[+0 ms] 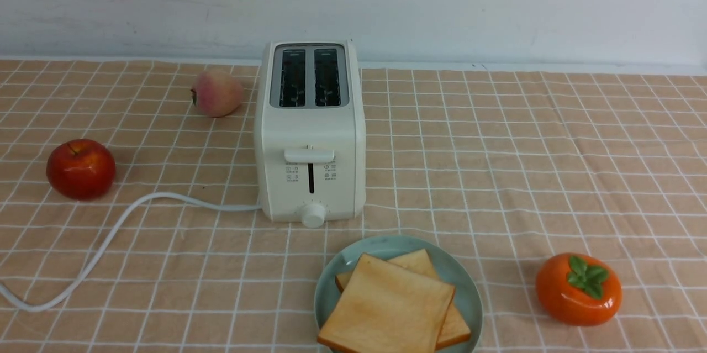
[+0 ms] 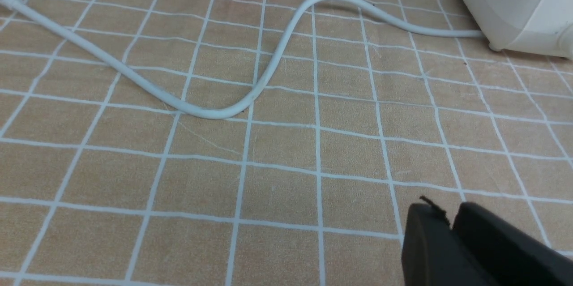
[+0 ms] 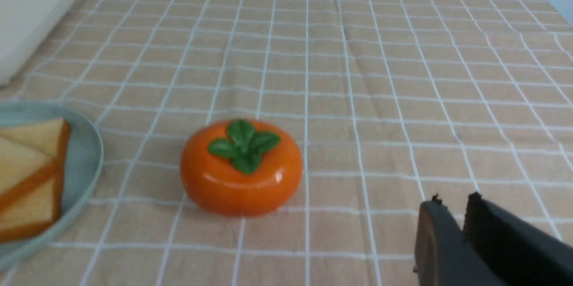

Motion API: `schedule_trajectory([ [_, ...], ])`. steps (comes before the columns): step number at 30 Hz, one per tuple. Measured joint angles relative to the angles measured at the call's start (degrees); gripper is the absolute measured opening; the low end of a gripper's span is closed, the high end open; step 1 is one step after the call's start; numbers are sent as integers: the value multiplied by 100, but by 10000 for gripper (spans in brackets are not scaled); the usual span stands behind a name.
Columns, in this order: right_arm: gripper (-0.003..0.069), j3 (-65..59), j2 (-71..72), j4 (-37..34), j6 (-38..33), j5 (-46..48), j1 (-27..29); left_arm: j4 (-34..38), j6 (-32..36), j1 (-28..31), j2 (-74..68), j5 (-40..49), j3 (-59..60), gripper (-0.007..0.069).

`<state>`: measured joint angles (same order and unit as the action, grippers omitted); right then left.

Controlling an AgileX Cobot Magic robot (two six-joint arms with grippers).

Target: Take toasted bread from bread machine on light coffee tablecloth place on plate.

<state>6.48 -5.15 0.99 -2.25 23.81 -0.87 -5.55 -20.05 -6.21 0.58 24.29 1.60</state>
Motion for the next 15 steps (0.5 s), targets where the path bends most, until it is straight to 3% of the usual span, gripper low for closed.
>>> schedule_trajectory([
  [3, 102, -674, 510, -65, 8, 44, 6, 0, 0, 0, 0, -3, 0, 83],
  [15, 115, -706, 573, -135, 26, -52, 53, 0, 0, 0, 0, -13, 0, 91],
])
